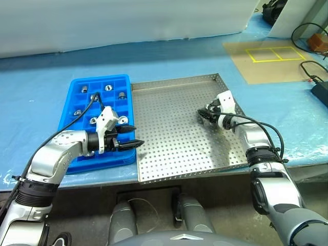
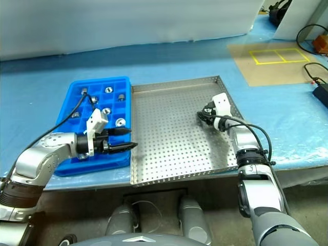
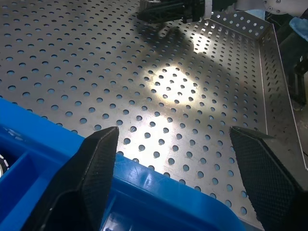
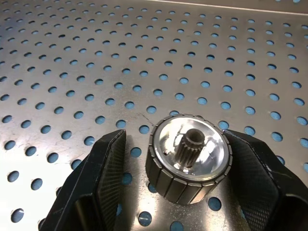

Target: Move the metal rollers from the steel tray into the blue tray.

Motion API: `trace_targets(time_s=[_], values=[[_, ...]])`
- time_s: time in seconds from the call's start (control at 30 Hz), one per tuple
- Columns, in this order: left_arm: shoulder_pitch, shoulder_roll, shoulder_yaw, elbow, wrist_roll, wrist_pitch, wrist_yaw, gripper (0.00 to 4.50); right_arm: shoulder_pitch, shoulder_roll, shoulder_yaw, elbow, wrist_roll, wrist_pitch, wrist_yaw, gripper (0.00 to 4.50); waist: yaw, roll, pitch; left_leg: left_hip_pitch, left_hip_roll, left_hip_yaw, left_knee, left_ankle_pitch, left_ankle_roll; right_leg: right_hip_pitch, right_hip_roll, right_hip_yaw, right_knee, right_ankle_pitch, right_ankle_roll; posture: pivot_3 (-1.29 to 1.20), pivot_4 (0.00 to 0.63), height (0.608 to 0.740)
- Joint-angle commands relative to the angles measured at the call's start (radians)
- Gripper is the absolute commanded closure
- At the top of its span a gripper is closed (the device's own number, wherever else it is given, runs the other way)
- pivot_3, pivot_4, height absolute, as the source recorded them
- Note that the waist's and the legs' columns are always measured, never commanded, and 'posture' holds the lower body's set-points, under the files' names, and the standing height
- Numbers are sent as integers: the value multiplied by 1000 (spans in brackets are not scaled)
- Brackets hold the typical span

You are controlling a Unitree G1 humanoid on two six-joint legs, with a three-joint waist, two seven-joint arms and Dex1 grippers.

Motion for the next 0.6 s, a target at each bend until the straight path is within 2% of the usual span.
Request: trace_targets(time_s=[0.03,0.07,0.17,0.27,0.5,0.6], values=[[6,14,28,-29,-10,8,5,614,-35,-6,-4,43,-5,-34,-10,1275,0,0,0,0,0,0,0,0,0,0,0,0,0,0,0,-322,150,740],[7,14,29,-31,-10,10,7,614,-36,-4,-4,51,-5,-44,-10,1275,1,0,0,0,0,0,0,0,0,0,0,0,0,0,0,-320,150,740],[14,14,32,-38,-11,13,10,614,-35,2,-6,56,0,-64,-9,1848,1,0,0,0,0,0,0,0,0,1,0,0,0,0,0,-316,150,740],[23,15,34,-48,-12,17,12,614,-33,2,8,54,-16,-67,-20,2772,0,0,0,1,0,0,0,0,0,1,0,0,0,0,0,-314,150,740],[35,36,55,-57,-19,21,10,614,-36,27,5,-29,20,-33,19,2844,0,0,0,1,0,0,0,0,0,1,0,0,0,0,0,-306,150,740],[58,85,73,-70,-12,13,-9,614,-28,52,46,-158,44,22,98,2844,-2,0,0,1,1,0,0,0,0,0,0,0,0,0,0,-283,150,740]])
